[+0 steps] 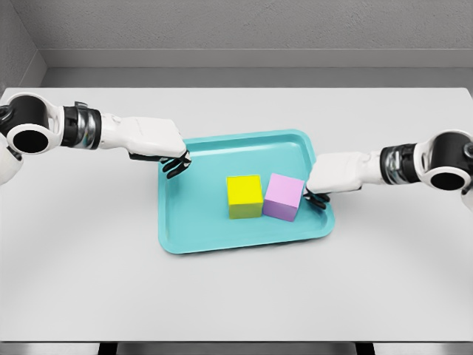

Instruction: Push two cubes

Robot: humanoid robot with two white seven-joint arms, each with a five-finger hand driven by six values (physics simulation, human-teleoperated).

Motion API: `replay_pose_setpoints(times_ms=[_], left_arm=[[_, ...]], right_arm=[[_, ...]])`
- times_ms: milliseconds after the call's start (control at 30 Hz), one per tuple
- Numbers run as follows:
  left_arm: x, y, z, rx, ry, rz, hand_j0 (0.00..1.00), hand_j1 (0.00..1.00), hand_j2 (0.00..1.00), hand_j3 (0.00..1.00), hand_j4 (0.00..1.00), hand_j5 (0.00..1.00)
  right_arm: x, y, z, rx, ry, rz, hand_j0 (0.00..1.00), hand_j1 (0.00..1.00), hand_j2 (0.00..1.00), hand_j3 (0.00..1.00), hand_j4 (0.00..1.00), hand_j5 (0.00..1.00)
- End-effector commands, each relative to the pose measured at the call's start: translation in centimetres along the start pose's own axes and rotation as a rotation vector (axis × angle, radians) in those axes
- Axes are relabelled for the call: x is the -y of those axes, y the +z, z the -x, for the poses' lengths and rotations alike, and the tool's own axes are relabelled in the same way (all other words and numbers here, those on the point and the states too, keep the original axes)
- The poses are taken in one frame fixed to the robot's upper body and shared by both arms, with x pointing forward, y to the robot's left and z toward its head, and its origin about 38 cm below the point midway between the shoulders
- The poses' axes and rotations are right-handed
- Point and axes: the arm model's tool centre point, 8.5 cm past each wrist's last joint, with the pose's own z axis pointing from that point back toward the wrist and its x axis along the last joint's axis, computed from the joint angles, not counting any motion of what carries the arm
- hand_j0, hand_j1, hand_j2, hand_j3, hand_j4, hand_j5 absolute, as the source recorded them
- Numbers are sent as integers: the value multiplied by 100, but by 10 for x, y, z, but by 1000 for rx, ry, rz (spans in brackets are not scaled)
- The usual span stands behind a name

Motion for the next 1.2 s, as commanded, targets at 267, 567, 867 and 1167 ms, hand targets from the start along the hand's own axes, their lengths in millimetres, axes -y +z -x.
replay_pose_setpoints(times_ms=[267, 567, 867, 1167], left_arm=[[-1, 0, 0, 2, 3, -4, 13, 13, 13, 13, 13, 13], [-1, 0, 0, 2, 3, -4, 13, 13, 13, 13, 13, 13], [42, 119, 100, -290, 434, -225, 100, 100, 100, 100, 100, 100], [60, 141, 120, -368, 534, -287, 100, 100, 100, 100, 100, 100]], right_arm=[[13, -11, 2, 8, 2, 24, 23, 23, 23, 23, 23, 23], [26, -17, 1, 17, 15, 47, 24, 24, 24, 24, 24, 24], [14, 82, 76, -265, -106, 120, 42, 42, 42, 42, 42, 42], [-33, 140, 121, -400, -407, 294, 100, 100, 100, 100, 100, 100]])
